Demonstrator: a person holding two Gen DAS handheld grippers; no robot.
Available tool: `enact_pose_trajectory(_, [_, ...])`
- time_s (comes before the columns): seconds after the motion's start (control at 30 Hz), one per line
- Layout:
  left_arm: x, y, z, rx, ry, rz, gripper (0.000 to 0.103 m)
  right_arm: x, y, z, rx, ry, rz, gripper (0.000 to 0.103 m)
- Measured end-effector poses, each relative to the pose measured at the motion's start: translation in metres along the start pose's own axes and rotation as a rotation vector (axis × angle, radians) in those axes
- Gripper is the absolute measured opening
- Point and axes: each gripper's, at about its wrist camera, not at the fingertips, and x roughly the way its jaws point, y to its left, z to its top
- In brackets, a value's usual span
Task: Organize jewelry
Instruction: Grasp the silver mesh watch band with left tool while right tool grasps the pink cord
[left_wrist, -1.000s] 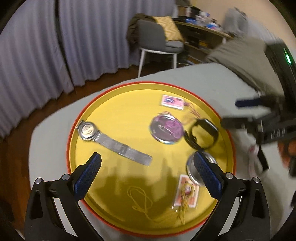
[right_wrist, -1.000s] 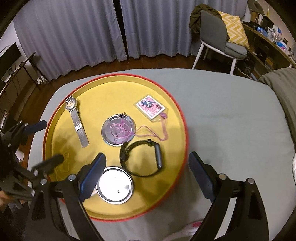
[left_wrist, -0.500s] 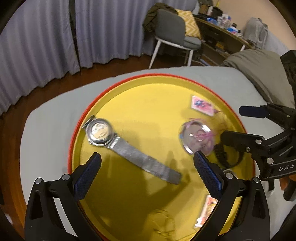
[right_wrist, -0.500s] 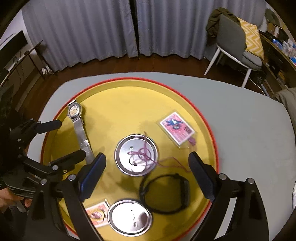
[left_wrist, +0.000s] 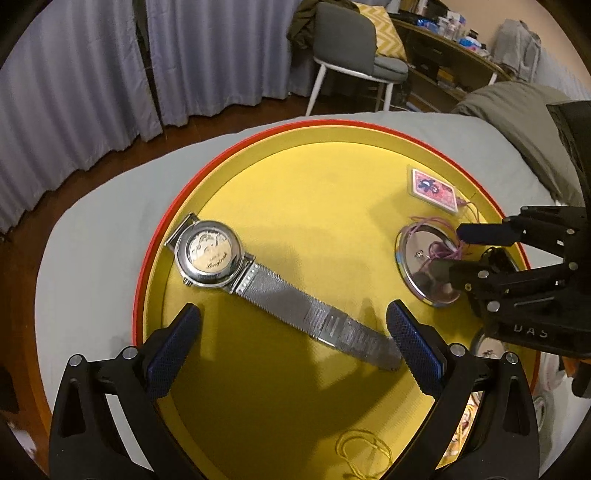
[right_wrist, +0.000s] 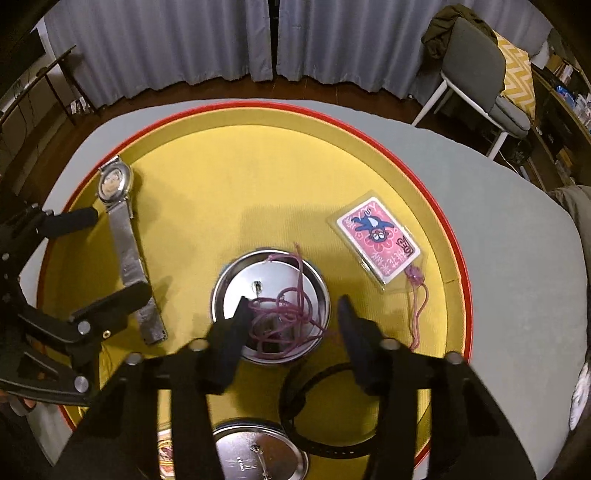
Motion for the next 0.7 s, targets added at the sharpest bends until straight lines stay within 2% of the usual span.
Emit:
enact_pose_trajectory(0.2, [0.011, -0.012, 0.008, 0.051, 0.045, 0.092, 0.097, -0.003, 0.001, -0.003, 0.005, -0.016, 0.014, 0.03])
enact_pose_trajectory(0.4, [0.018, -0.012, 0.023, -0.019, 0.102, 0.157, 0.097, -0.005, 0.004, -0.002, -0.011, -0.029, 0.027, 0.015])
enact_pose_trajectory(0.57, [0.018, -0.01, 0.023, -0.033, 0.083, 0.167, 0.096, -0.006, 0.004, -0.002, -0.014, -0.032, 0.036, 0.01])
enact_pose_trajectory(0.7, [0.014, -0.008, 0.02, -0.053, 0.063, 0.181, 0.088, -0.008, 0.001, -0.002, 0.0, -0.041, 0.042, 0.01])
